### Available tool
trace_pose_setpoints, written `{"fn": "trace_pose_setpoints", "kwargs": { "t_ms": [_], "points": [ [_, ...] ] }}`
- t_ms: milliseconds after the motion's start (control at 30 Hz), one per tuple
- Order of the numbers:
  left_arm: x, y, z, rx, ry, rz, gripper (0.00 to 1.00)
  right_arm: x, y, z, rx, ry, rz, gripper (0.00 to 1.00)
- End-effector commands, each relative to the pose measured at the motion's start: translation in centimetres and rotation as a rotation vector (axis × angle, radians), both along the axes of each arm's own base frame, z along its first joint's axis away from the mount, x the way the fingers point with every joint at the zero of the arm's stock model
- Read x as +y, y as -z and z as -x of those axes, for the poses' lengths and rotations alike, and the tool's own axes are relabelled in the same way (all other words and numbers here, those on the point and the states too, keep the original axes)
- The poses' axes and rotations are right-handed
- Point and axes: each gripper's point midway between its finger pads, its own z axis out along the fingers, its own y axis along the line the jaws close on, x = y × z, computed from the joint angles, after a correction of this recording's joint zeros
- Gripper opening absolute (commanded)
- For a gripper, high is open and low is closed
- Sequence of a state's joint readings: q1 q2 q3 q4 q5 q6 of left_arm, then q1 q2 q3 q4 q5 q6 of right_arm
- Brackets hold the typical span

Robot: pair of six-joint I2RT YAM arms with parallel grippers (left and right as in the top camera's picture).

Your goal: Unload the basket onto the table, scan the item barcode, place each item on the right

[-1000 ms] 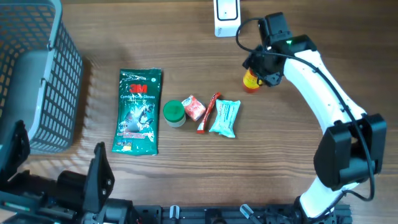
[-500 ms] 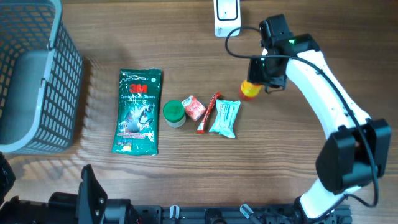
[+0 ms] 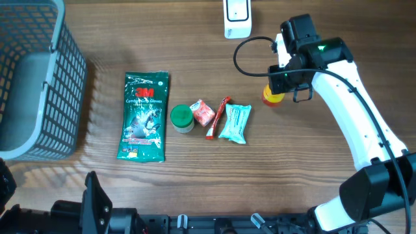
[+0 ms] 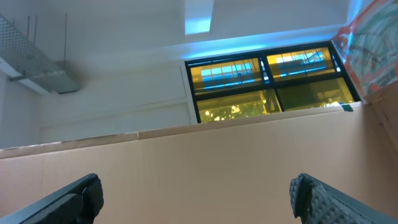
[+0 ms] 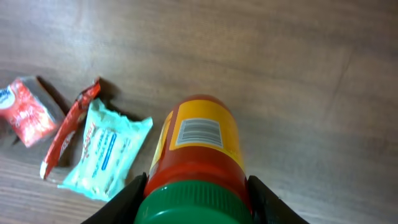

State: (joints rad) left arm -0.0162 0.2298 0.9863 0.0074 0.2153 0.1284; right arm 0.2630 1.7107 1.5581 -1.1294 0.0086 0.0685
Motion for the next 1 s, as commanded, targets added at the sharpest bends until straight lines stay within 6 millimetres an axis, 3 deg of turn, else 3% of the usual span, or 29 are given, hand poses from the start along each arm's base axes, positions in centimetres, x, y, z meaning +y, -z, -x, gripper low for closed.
{"fn": "trace_pose_setpoints", "kwargs": {
  "t_ms": [0, 233, 367, 500, 733, 967],
  "points": [
    [-0.1, 0.1, 0.2, -0.003, 0.008, -0.002, 1.0, -0.2, 0.5, -0.3, -0.026, -0.098, 0.046, 0.33],
    [-0.1, 0.1, 0.2, -0.005, 0.007, -0.002, 1.0, 0.0, 2.1, -0.9, -0.08, -0.602, 0.197, 0.29],
    [-0.1, 0.1, 0.2, -0.005, 0.007, -0.002, 1.0, 0.5, 2.1, -1.1, -0.104, -0.721, 0.206, 0.29],
    [-0.1, 0.1, 0.2, -0.005, 0.007, -0.002, 1.0, 0.6, 2.9, -1.2, -0.107, -0.759, 0.216, 0.33],
    [-0.1, 0.1, 0.2, -0.004, 0.007, -0.002, 1.0, 0.6, 6.2, 0.3, -0.057, -0.78, 0.185, 0.38],
    [-0.1, 0.2, 0.1, -0.001, 0.007, -0.002, 1.0, 1.1, 6.3, 0.7, -0.054, -0.789, 0.152, 0.57]
  ]
}}
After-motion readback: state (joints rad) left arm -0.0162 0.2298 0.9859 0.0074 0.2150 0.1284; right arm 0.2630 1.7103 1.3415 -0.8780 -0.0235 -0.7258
